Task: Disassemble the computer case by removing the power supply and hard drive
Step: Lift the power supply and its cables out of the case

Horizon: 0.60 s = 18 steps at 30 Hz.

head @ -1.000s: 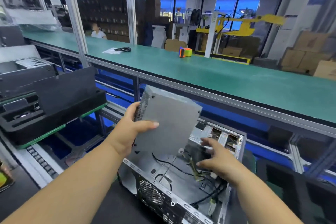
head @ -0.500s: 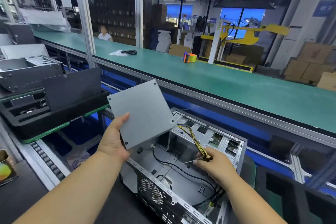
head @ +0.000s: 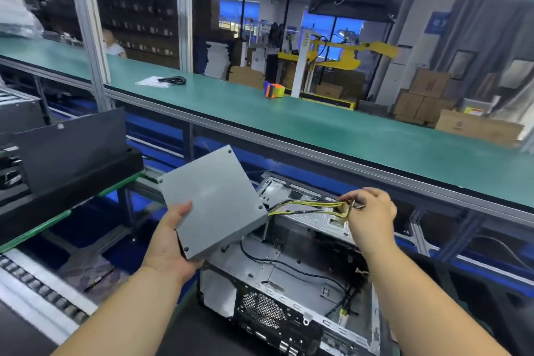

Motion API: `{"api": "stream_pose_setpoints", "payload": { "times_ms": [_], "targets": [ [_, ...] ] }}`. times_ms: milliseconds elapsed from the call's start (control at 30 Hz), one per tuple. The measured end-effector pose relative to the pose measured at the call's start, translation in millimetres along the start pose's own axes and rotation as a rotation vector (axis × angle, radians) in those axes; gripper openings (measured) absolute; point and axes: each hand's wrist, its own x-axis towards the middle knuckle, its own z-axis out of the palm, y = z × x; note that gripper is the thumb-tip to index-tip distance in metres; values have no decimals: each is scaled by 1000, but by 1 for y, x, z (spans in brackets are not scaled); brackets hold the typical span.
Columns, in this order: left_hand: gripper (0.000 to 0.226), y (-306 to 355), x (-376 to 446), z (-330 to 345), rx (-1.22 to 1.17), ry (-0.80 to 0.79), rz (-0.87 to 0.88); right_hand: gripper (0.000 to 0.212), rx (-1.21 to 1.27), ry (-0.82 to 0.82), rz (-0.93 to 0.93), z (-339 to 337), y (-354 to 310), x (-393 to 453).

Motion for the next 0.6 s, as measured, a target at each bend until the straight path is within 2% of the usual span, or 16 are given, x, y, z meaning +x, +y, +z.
{"api": "stream_pose_setpoints", "payload": {
  "times_ms": [133,267,367,433,467,600],
  "targets": [
    [48,-6,2,6,46,-50,-62,31,-241,-61,25,-22,-3,-5],
    [44,-20,-2,15,62,-82,-150,39,-218,-67,159,-44,-8,-24],
    [40,-31,-6,22,51,-120,-211,21,-94,4,199,-62,-6,-34],
    [40,-37,-9,27,55,-150,-229,17,-97,46,217,-72,0,-36],
    [41,-41,-11,31,65,-165,-240,20,-64,39,222,-76,5,-35],
    [48,-65,-18,52,96,-182,-287,36,341,-50,252,-93,16,-38]
  ]
}}
